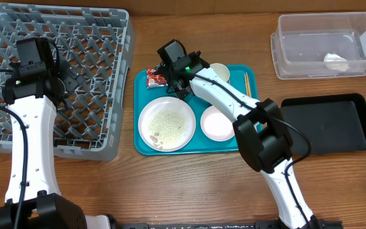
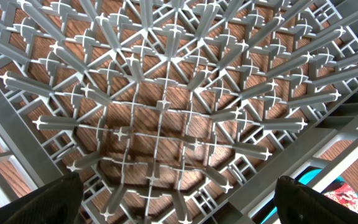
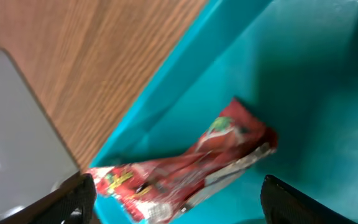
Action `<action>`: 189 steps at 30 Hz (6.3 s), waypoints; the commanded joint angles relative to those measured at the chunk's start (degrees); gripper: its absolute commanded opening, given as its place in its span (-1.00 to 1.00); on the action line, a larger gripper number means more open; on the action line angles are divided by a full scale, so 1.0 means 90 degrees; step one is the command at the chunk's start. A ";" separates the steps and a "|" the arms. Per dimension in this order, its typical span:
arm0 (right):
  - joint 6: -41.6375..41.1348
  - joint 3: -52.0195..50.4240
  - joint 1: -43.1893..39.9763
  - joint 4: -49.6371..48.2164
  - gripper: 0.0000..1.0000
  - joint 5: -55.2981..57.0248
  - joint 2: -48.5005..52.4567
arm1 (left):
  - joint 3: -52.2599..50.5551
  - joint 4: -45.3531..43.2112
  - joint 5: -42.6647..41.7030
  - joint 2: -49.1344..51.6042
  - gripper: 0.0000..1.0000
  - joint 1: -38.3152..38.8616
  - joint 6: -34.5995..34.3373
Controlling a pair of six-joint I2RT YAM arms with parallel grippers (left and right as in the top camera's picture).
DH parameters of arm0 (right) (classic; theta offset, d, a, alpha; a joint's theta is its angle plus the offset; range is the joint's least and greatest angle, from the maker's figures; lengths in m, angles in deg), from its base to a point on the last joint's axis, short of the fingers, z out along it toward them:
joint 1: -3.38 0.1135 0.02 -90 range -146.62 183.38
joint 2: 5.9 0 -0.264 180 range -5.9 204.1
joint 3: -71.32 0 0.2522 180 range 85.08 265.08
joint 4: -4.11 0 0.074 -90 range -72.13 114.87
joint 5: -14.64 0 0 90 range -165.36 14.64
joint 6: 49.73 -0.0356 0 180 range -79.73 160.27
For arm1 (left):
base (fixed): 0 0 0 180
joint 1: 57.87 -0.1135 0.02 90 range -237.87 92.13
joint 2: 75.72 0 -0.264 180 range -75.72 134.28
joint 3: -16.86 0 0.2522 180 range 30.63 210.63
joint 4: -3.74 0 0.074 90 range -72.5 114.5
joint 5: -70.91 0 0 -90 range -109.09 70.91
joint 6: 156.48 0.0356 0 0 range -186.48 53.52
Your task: Sort waste into correct bins and load items into the dishwasher
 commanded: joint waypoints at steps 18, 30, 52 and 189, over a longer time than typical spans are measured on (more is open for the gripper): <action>-0.0070 -0.0085 -0.0049 -0.0301 0.58 0.0503 0.0126 | 0.0109 -0.0007 0.0012 -0.0160 1.00 0.0000 -0.0058; -0.0024 -0.0070 -0.0049 -0.0510 -0.43 0.0138 0.0362 | 0.0109 -0.0007 0.0012 -0.0160 1.00 0.0000 -0.0061; 0.2676 0.0600 -0.2103 -0.0134 -0.92 0.0039 -0.2550 | 0.0109 -0.0007 0.0012 -0.0160 1.00 0.0000 -0.0058; 0.4473 0.0294 -0.6477 0.6479 0.99 0.0597 -0.5814 | 0.4027 0.2237 -0.1156 0.4478 0.82 0.7429 0.1384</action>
